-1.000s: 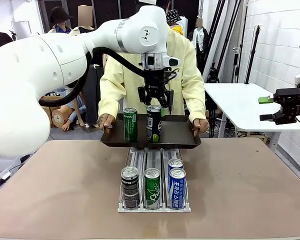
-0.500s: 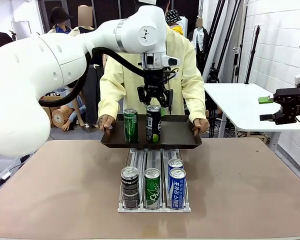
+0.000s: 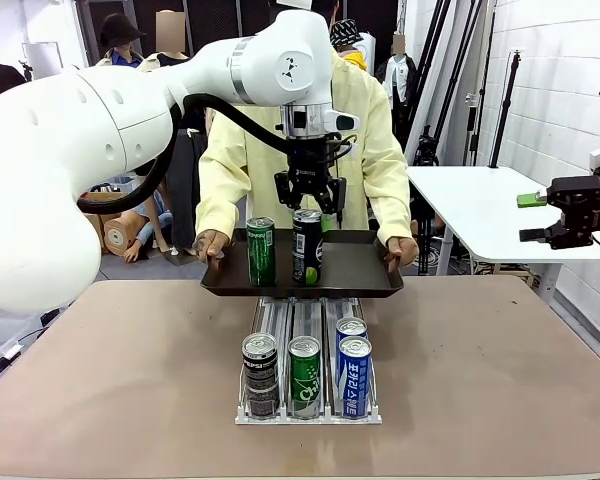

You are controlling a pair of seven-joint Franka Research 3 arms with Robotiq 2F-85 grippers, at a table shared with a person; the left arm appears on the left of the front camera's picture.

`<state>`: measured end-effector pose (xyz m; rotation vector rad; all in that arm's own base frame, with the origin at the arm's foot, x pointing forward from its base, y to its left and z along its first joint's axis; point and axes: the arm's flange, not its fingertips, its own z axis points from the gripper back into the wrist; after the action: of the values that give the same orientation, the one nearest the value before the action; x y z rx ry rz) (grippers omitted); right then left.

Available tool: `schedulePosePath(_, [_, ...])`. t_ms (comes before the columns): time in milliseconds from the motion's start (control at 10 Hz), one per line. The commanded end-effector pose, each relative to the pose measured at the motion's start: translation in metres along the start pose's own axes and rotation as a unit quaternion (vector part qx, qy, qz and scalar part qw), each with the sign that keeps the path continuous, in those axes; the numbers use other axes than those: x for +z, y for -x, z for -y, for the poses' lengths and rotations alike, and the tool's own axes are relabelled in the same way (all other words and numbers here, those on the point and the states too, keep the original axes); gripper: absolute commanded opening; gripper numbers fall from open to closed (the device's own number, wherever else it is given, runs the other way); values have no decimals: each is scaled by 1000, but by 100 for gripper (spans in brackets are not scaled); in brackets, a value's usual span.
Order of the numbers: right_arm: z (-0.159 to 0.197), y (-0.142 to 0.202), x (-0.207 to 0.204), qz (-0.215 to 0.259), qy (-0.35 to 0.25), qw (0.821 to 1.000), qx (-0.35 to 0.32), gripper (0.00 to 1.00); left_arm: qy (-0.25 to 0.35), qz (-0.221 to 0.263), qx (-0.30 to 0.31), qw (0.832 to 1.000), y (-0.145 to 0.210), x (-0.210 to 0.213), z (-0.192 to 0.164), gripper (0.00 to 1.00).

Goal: Retrieve and hand over the desired beverage to the person.
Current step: Place the picked can on the Handle tray extended by the person.

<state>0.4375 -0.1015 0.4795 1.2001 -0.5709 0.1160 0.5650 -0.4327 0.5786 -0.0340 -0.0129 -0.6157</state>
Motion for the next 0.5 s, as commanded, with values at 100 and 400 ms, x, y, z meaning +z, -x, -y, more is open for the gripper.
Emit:
schedulePosePath(100, [-1,-1,0,0,-5,1000,-1,100,13,2,5,1000,-10,14,-1,71])
schedulePosePath(400, [-1,-1,0,0,-5,1000,-1,100,12,1,6,1000,-11,14,-3,100])
